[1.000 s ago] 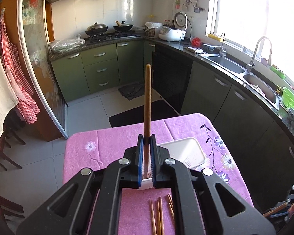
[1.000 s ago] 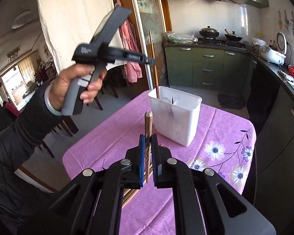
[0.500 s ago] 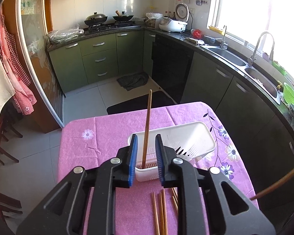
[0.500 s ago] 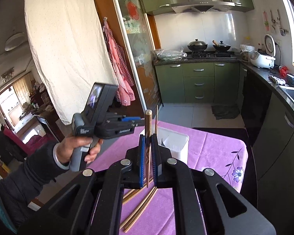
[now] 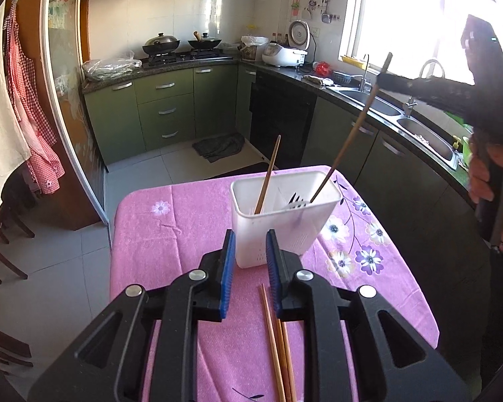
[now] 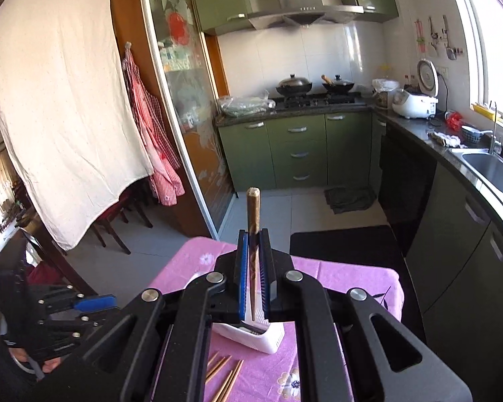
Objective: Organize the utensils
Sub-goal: 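Lower the held chopstick into the white holder and open the right gripper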
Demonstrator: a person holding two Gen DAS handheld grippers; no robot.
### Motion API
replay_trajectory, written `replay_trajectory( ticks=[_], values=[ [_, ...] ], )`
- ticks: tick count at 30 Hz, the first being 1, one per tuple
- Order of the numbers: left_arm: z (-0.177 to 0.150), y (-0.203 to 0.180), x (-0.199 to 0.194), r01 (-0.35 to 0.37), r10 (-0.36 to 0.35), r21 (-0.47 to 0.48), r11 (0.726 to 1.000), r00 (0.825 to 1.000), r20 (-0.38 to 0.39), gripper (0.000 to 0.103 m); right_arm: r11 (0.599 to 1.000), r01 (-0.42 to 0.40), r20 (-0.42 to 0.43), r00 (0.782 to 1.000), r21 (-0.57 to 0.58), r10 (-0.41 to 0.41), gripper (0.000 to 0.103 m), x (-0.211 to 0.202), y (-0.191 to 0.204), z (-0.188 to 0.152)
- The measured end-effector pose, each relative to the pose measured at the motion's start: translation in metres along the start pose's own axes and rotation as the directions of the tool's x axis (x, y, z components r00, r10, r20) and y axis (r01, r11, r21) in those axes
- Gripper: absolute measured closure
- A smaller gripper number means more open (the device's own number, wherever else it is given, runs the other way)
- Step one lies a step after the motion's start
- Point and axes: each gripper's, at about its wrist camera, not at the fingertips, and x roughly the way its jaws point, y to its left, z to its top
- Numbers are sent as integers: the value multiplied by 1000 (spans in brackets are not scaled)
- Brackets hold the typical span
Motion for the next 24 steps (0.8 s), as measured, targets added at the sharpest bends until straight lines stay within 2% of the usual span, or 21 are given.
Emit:
replay_trajectory(
  ticks=[4, 6, 9, 11, 13, 15, 19, 24],
  values=[
    [-15, 1, -1, 0, 0, 10, 1000, 1000, -31, 85, 1000, 6, -90, 996, 1, -6, 94, 43, 0, -21],
    [-21, 1, 1, 4, -4, 8, 1000, 999, -47, 85, 1000, 4, -103, 995, 4, -4, 88, 48, -1, -29],
    [-30, 0, 7, 13, -12, 11, 1000, 997, -75, 85, 1000, -7, -76, 997, -8, 7, 87, 33, 4, -32],
    [-36, 0, 12, 20, -19, 4, 1000, 995, -96, 85, 1000, -26, -51, 998, -1, 26, 83, 12, 7, -37],
    [-44, -3, 19, 31, -30, 3, 1000, 992, -119, 85, 999, -39, -37, 999, 1, 39, 77, -11, 10, -48],
    [-52, -7, 28, 38, -37, 1, 999, 989, -142, 85, 999, -49, -52, 997, 1, 49, 77, -25, 14, -67],
    [-74, -15, 58, 44, -44, -4, 999, 973, -226, 85, 998, -61, -166, 984, 13, 62, 72, -24, 16, -121],
    [-96, -23, 98, 39, -40, -10, 999, 945, -326, 85, 998, -54, -352, 934, 32, 62, 72, 10, 15, -197]
  ],
)
